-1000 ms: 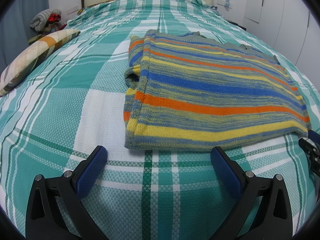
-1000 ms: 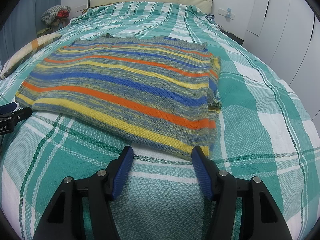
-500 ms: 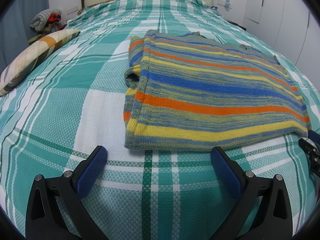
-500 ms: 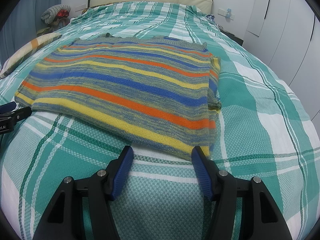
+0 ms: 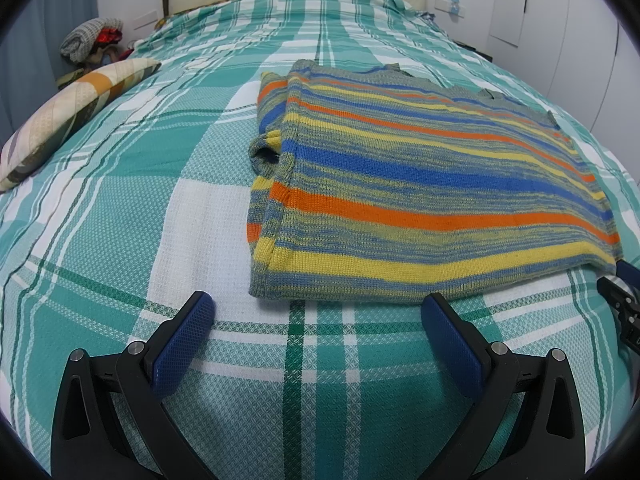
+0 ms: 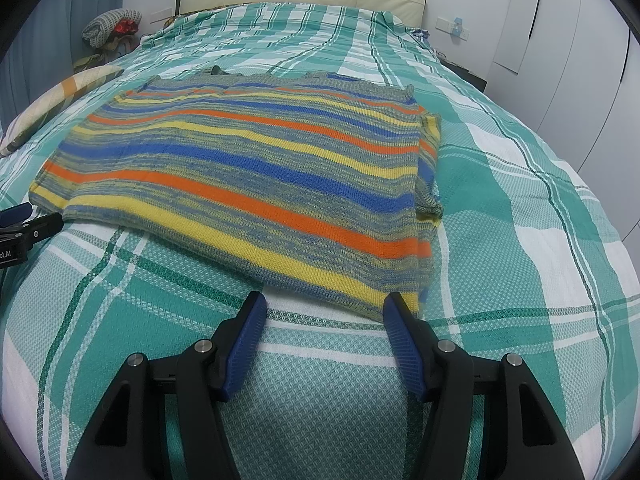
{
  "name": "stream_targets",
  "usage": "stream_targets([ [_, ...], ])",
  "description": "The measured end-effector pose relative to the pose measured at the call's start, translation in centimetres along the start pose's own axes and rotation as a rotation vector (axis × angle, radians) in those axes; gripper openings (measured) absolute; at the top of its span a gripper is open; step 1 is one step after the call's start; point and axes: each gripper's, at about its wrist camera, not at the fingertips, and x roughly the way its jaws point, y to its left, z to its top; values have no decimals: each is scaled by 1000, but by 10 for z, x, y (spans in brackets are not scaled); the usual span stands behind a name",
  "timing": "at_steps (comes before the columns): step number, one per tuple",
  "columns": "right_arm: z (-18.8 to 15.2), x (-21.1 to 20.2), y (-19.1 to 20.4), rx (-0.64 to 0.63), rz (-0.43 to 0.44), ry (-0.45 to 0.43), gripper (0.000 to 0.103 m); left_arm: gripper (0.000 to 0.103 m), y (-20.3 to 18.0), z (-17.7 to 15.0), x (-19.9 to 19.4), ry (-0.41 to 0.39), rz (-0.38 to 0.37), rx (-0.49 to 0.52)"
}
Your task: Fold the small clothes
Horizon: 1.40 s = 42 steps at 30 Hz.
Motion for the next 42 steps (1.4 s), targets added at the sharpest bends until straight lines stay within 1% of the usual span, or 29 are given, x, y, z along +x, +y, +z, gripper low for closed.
stream_targets([
  [42, -1, 1, 0, -20, -31, -4, 62, 103, 0, -1, 0, -1, 0, -2],
])
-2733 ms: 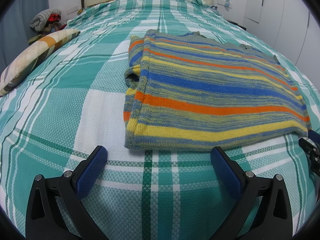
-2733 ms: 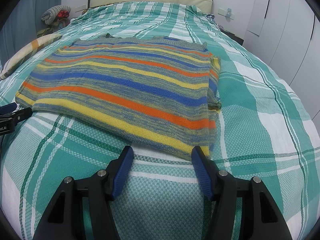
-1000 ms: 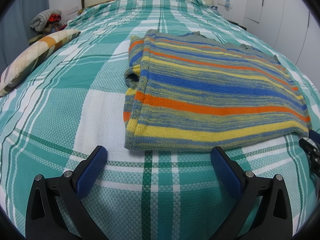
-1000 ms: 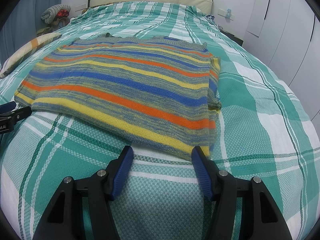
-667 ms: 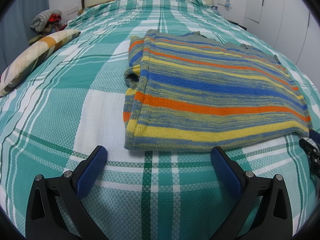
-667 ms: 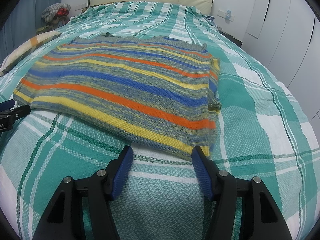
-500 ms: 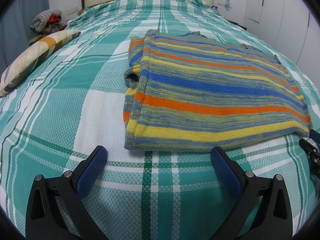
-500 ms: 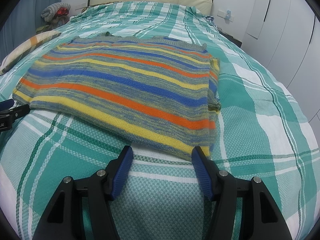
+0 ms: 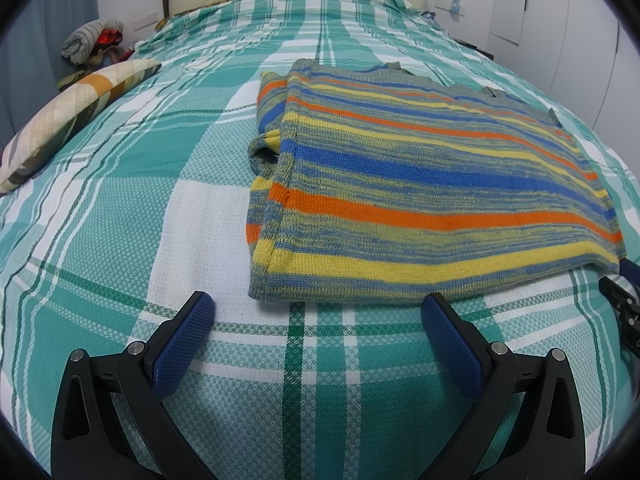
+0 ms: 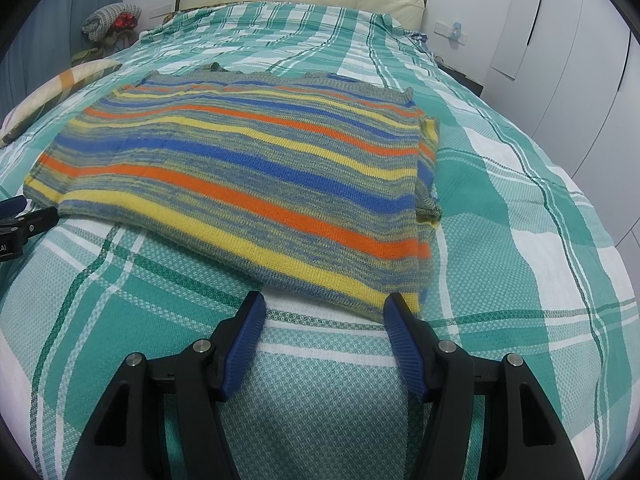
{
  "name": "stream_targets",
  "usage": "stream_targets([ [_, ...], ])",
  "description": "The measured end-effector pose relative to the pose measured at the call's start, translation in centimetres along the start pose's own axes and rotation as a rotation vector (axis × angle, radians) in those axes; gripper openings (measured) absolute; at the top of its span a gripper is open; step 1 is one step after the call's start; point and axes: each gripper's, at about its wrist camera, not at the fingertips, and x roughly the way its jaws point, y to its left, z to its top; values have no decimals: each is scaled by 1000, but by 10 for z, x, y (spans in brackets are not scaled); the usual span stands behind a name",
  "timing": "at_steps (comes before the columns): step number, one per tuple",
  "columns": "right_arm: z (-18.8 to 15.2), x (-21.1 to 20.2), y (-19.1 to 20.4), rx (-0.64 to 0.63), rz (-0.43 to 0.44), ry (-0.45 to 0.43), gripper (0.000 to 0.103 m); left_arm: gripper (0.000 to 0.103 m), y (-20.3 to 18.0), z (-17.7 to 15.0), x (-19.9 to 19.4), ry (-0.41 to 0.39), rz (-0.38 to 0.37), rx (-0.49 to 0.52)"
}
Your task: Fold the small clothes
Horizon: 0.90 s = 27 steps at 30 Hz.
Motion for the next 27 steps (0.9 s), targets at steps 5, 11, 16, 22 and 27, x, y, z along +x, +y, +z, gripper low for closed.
stream_targets([
  [5, 0, 0, 0, -1, -2, 0, 62, 103, -1, 1, 0, 0, 0, 0],
  [11, 1, 0, -1, 2, 5, 8, 62, 103, 7, 7, 4, 28, -37, -29],
  [16, 5, -1, -12, 28, 78, 41, 64, 102, 26, 2, -20, 60, -147, -118],
  [22, 17, -15, -81, 249, 315, 86, 73, 101, -2, 32, -59, 15, -264, -112],
  [27, 48, 12, -172, 435, 437, 92, 73, 101, -136, 51, -75, -20, -410, 304],
])
